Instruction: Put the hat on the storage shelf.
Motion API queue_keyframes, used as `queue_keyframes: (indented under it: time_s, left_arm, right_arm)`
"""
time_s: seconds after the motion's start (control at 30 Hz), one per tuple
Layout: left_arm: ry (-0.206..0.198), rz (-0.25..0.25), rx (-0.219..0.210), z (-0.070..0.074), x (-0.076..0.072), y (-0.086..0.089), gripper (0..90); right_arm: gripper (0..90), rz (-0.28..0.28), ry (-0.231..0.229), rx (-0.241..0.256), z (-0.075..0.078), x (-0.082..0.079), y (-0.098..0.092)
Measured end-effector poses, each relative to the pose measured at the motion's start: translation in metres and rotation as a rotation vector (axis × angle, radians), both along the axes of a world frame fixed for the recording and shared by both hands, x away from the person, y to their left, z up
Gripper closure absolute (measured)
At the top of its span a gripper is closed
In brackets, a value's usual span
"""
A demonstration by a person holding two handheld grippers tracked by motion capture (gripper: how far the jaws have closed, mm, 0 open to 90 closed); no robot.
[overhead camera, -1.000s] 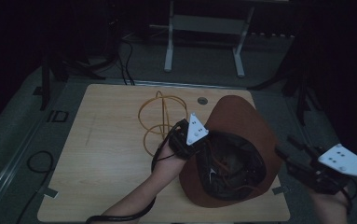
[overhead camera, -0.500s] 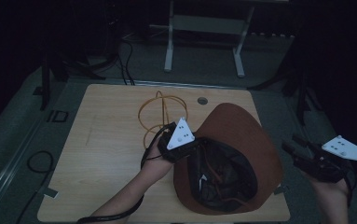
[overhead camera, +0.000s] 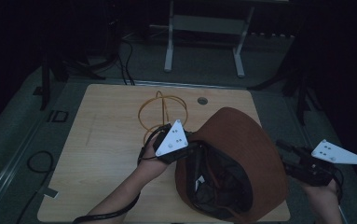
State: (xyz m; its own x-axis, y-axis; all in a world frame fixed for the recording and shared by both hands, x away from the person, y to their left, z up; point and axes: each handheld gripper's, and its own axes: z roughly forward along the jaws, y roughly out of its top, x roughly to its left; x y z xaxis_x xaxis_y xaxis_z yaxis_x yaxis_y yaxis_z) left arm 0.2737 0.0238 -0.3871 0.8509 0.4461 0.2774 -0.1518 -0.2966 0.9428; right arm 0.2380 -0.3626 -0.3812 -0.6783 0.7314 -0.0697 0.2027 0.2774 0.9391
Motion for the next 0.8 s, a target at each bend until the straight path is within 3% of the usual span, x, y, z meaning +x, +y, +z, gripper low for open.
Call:
queue_keyframes:
  time_s: [0.03, 0.07, 0.1, 0.13, 0.17, 0.27, 0.3, 0.33, 0.43, 0.47, 0.57, 0.7, 0.8]
  left_arm:
    - [0.0, 0.0, 0.0, 0.0, 0.0, 0.0, 83.7]
    - [0.001, 0.004, -0.003, 0.0, 0.0, 0.001, 83.7]
    - [-0.001, 0.013, 0.0, 0.001, 0.001, 0.001, 83.7]
    - [0.0, 0.022, 0.015, 0.001, 0.001, 0.002, 83.7]
    - [-0.003, 0.032, 0.019, 0.001, 0.001, 0.002, 83.7]
    - [-0.004, 0.068, 0.029, 0.001, 0.002, 0.002, 83.7]
    - [-0.002, 0.073, 0.026, 0.001, 0.002, 0.002, 83.7]
    - [-0.003, 0.08, 0.024, 0.001, 0.002, 0.002, 83.7]
    - [-0.003, 0.081, 0.004, 0.0, 0.002, 0.004, 83.7]
    - [0.0, 0.085, 0.003, 0.0, 0.002, 0.004, 83.7]
    - [-0.007, 0.1, 0.003, 0.0, 0.002, 0.003, 83.6]
    - [-0.011, 0.094, -0.032, 0.001, 0.001, 0.005, 83.7]
    - [-0.02, 0.102, -0.024, 0.001, -0.001, 0.004, 83.6]
  right_arm:
    - [52.6, 0.0, 0.0, 0.0, 0.0, 0.0, 0.0]
    - [52.6, 0.03, 0.003, 0.011, -0.001, -0.001, 0.0]
    - [52.5, 0.095, 0.007, 0.045, -0.003, -0.003, 0.001]
    - [52.5, 0.095, 0.007, 0.045, -0.003, -0.003, 0.001]
    - [52.4, 0.154, 0.011, 0.071, -0.004, -0.004, 0.001]
    - [52.2, 0.227, 0.021, 0.093, -0.005, -0.006, 0.005]
    - [52.2, 0.227, 0.021, 0.093, -0.005, -0.006, 0.005]
    - [51.3, 0.273, 0.035, 0.117, -0.007, -0.005, 0.008]
    - [49.4, 0.32, 0.049, 0.132, -0.01, -0.004, 0.013]
    - [47.0, 0.365, 0.072, 0.147, -0.014, -0.002, 0.02]
    - [45.5, 0.396, 0.085, 0.15, -0.017, -0.001, 0.026]
    - [44.2, 0.435, 0.108, 0.17, -0.021, 0.005, 0.038]
    - [44.1, 0.449, 0.109, 0.169, -0.022, 0.006, 0.043]
